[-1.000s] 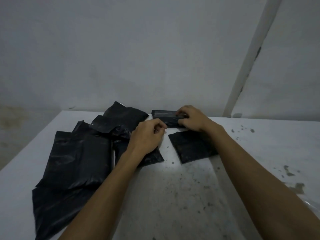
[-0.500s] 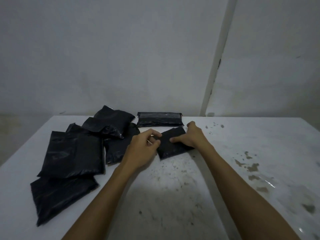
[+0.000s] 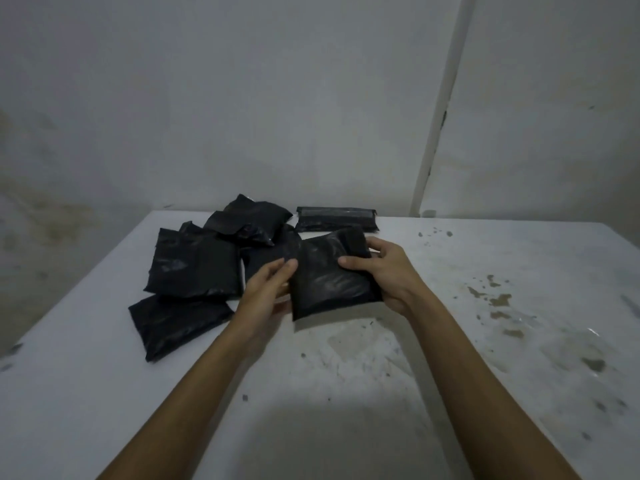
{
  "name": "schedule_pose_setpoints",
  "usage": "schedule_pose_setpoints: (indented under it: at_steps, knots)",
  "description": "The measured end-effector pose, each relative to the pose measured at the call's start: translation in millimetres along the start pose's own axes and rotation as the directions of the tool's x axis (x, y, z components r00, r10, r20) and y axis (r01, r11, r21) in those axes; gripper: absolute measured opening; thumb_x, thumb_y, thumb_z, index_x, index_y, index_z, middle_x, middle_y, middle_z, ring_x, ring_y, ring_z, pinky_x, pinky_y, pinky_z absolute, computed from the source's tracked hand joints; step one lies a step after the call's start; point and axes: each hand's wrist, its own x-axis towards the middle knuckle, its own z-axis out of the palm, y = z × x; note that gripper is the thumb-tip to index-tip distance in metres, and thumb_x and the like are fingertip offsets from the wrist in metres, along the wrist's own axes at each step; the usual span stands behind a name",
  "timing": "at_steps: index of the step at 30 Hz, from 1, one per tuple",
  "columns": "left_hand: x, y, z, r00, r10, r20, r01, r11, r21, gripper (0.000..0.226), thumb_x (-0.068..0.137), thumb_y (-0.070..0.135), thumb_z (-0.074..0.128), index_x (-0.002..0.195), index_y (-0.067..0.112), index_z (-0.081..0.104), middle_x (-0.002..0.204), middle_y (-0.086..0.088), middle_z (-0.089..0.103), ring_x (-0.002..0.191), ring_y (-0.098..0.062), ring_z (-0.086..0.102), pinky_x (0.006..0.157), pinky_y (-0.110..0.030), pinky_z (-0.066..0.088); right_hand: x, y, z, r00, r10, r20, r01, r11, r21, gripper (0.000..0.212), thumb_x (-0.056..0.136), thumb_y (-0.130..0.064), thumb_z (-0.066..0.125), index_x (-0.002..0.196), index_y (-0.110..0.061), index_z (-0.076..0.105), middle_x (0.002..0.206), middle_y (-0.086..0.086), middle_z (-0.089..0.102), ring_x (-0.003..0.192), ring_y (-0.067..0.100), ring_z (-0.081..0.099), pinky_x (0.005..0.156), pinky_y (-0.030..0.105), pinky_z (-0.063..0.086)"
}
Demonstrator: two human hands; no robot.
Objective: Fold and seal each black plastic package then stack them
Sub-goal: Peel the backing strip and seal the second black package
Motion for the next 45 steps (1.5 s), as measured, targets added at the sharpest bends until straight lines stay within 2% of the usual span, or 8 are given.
schedule_pose_setpoints:
  at_steps: [4,8,13,17,22,28,38,45]
  knots:
    - [-20.7,-8.5,-1.9,0.981,-0.027,-0.195,0.001,0.991,-0.134,0.030,0.100,0.041,0.064,0.113,0.017,0.077,0.109,-0.003,0.079,0.101,-0.019,0.075,0.087,-0.034,0.058,-31.0,28.6,39.8,1.000,0.007,-0.017,-0.006,0.998,0.061,0.031,0.081,-0.002,0.082,0.110,-0.001,0.072,0.098,0.017,0.079,0.090,0.032,0.077,0.078,0.039,0.063]
    - [-34.1,-18.9,-17.0,0.919,0.133,-0.371,-0.142,0.990,0.004,0.032,0.105,0.035,0.057,0.097,0.011,0.076,0.091,0.001,0.077,0.087,-0.009,0.073,0.070,-0.019,0.055,-45.4,57.6,64.5,0.993,-0.011,-0.120,0.020,0.997,0.072,0.013,0.095,-0.014,0.069,0.098,-0.005,0.078,0.095,0.014,0.079,0.091,0.032,0.077,0.087,0.046,0.062]
    - [-40.8,-35.4,-39.6,0.837,0.346,-0.424,-0.271,0.935,0.228,0.039,0.104,0.032,0.060,0.084,-0.001,0.062,0.079,-0.015,0.060,0.075,-0.010,0.055,0.073,-0.029,0.045,-49.7,85.4,80.8,0.975,0.010,-0.221,0.004,0.998,0.066,0.027,0.099,-0.026,0.061,0.085,-0.009,0.076,0.096,0.015,0.076,0.100,0.038,0.072,0.094,0.060,0.056]
    - [-44.4,-32.4,-38.4,0.777,0.446,-0.444,-0.329,0.889,0.317,0.016,0.104,0.025,0.060,0.089,0.024,0.064,0.080,0.001,0.060,0.072,0.000,0.053,0.070,-0.012,0.044,-50.6,93.6,90.6,0.948,-0.114,-0.299,0.110,0.993,-0.028,0.033,0.102,-0.026,0.057,0.080,-0.002,0.064,0.082,0.015,0.066,0.079,0.025,0.062,0.079,0.045,0.054]
    - [-45.9,-35.8,-35.7,0.729,0.502,-0.466,-0.385,0.863,0.326,0.018,0.108,0.024,0.054,0.090,0.021,0.058,0.076,0.000,0.050,0.068,-0.003,0.047,0.067,-0.014,0.042,-49.8,100.2,100.2,0.900,-0.280,-0.334,0.233,0.957,-0.176,0.029,0.105,-0.027,0.053,0.084,-0.011,0.064,0.084,0.017,0.062,0.073,0.015,0.055,0.069,0.036,0.048]
    - [-46.5,-35.4,-38.8,0.727,0.528,-0.439,-0.391,0.844,0.368,0.021,0.108,0.024,0.053,0.088,0.028,0.056,0.079,-0.004,0.052,0.070,-0.004,0.047,0.067,-0.016,0.042,-55.1,103.9,98.9,0.879,-0.354,-0.320,0.279,0.925,-0.256,0.029,0.108,-0.023,0.049,0.086,-0.010,0.063,0.077,0.005,0.059,0.066,0.002,0.048,0.063,0.019,0.042]
    - [-38.8,-36.3,-48.8,0.761,0.450,-0.468,-0.349,0.891,0.289,0.017,0.105,0.029,0.059,0.097,0.018,0.070,0.083,-0.005,0.060,0.076,-0.007,0.055,0.076,-0.017,0.049,-47.8,108.9,96.9,0.850,-0.425,-0.313,0.313,0.883,-0.350,0.022,0.107,-0.028,0.051,0.095,-0.017,0.067,0.093,0.002,0.065,0.087,0.016,0.060,0.078,0.028,0.051]
    - [-43.0,-30.6,-50.6,0.911,0.234,-0.338,-0.226,0.972,0.064,0.027,0.103,0.030,0.061,0.095,0.009,0.075,0.088,0.012,0.075,0.085,0.004,0.067,0.075,-0.011,0.050,-34.8,101.6,93.1,0.839,-0.393,-0.375,0.318,0.915,-0.247,0.024,0.105,-0.028,0.052,0.092,-0.013,0.065,0.089,0.005,0.065,0.083,0.014,0.060,0.075,0.034,0.051]
